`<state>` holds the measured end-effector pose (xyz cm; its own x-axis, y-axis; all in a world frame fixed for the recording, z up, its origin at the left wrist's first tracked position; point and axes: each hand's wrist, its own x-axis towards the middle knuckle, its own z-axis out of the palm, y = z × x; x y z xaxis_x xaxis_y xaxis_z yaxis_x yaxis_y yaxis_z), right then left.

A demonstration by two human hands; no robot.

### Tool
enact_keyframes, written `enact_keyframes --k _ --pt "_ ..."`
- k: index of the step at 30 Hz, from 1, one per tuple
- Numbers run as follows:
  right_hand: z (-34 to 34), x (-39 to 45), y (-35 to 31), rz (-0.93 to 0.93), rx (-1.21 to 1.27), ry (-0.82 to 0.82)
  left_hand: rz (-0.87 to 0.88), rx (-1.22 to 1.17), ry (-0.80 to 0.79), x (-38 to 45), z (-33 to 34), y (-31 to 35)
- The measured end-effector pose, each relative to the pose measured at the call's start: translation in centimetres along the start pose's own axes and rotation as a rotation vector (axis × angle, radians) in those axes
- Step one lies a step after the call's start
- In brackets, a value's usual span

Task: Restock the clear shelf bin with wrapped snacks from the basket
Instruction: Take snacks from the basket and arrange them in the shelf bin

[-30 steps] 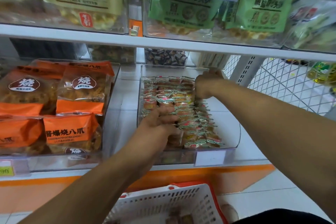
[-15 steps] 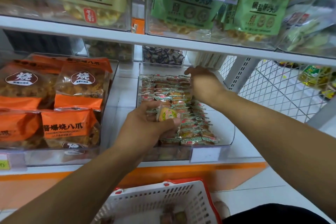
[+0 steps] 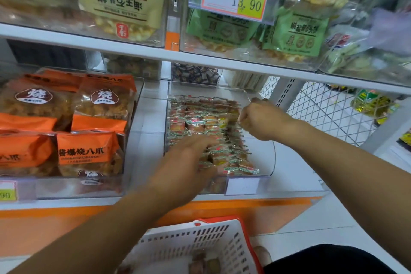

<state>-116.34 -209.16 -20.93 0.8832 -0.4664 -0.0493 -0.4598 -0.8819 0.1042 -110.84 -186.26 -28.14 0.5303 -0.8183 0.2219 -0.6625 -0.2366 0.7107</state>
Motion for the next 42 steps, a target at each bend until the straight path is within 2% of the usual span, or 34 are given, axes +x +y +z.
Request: enact_keyframes --k 3,7,10,15,22,27,33,38,42 --pt "1.2 2.0 -0.3 -0.048 -0.090 0.022 0.132 0.290 -0.151 -0.2 0.9 -0.9" --pt "1.9 4.2 -0.8 -0.056 -0.131 0.110 0.162 0.424 -0.223 -0.3 1.8 -1.7" --pt "2.8 5.5 -0.7 0.010 -0.058 0.054 0.169 0.443 -0.223 -0.2 1.7 -1.9" --pt "4.0 6.6 -0.5 -0.010 -0.129 0.189 0.210 0.465 -0.237 -0.1 1.6 -2.6" --pt "4.7 6.5 -1.0 0.011 -0.142 0.138 0.222 0.458 -0.234 -0.1 1.6 -2.6" --pt "4.7 6.5 -1.6 0.059 -0.023 0.124 0.224 0.436 -0.232 -0.1 1.4 -2.6" --pt "4.6 6.1 -3.1 0.025 0.091 0.166 0.214 0.438 -0.241 -0.2 1.3 -2.6" --pt "6.0 6.3 -3.2 0.137 0.244 0.179 0.226 0.406 -0.235 -0.3 1.2 -2.4" --pt "6.1 5.7 -3.4 0.141 0.341 0.184 0.257 0.382 -0.147 -0.5 0.4 -2.0"
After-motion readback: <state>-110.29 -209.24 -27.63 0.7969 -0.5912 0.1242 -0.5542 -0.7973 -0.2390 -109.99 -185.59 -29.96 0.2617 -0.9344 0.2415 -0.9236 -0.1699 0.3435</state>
